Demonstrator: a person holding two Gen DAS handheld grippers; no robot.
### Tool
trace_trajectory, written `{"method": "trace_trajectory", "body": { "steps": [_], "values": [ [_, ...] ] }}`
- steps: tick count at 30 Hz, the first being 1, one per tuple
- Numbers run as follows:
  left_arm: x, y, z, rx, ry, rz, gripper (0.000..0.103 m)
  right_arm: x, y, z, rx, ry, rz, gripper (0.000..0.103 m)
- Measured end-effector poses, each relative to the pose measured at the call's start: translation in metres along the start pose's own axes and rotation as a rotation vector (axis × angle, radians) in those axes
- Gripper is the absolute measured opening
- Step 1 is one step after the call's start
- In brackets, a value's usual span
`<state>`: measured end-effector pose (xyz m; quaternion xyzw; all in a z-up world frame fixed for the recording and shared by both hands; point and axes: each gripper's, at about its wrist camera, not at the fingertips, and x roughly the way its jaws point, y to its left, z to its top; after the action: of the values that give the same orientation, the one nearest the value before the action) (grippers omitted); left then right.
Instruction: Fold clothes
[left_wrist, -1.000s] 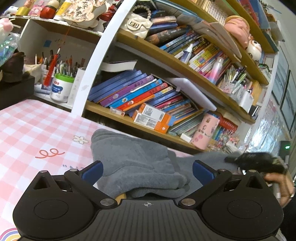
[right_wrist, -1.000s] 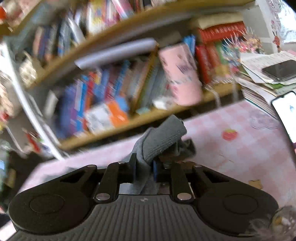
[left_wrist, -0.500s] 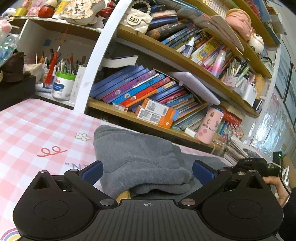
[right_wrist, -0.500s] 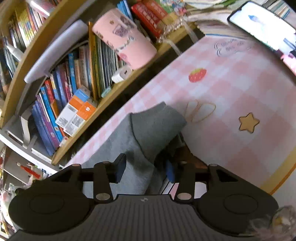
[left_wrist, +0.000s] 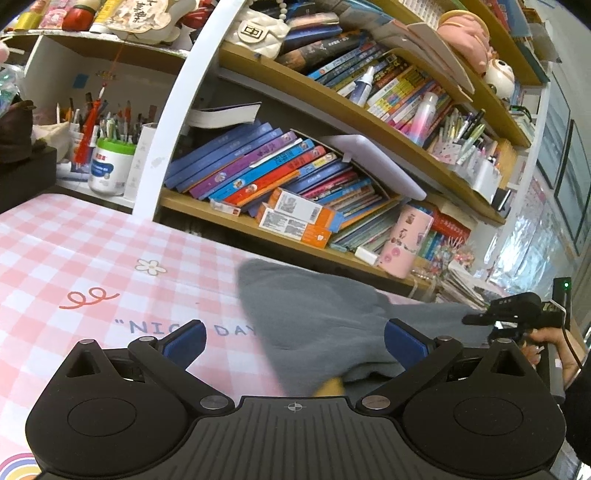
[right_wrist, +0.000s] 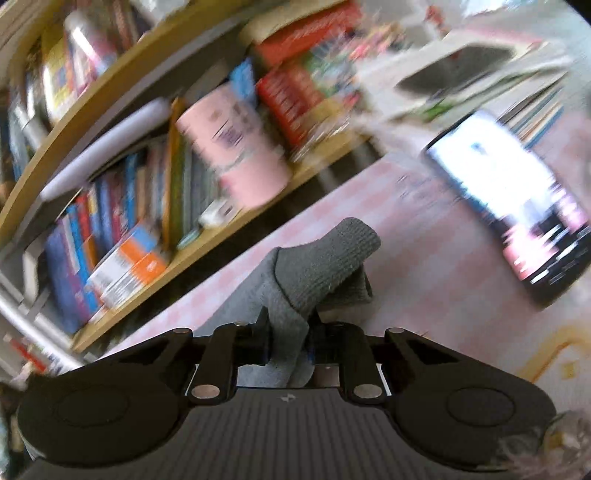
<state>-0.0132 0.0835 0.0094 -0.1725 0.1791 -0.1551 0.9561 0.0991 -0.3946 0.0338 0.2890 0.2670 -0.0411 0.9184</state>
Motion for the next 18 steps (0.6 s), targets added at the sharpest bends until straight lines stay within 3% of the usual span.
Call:
{"method": "trace_trajectory", "body": {
  "steps": [3, 6, 12, 16, 18],
  "values": [
    [-0.001, 0.000, 0.000, -0.007, -0.006, -0.010, 0.103, -0.015, 0.000, 0.007, -0.030, -0.059, -0.053, 0.016],
    [-0.002, -0.001, 0.000, -0.009, -0.010, -0.018, 0.103, -0.033, 0.020, 0.008, -0.110, -0.109, -0.025, 0.016],
    [-0.003, 0.000, 0.001, -0.012, -0.016, -0.020, 0.103, -0.064, 0.111, -0.028, -0.509, -0.211, 0.160, 0.016],
    [-0.004, 0.001, 0.001, -0.023, -0.025, -0.021, 0.103, -0.057, 0.158, -0.072, -0.624, -0.119, 0.323, 0.016],
    [-0.005, 0.003, 0.002, -0.032, -0.031, -0.027, 0.103, -0.044, 0.174, -0.099, -0.678, -0.027, 0.376, 0.017]
  ]
}}
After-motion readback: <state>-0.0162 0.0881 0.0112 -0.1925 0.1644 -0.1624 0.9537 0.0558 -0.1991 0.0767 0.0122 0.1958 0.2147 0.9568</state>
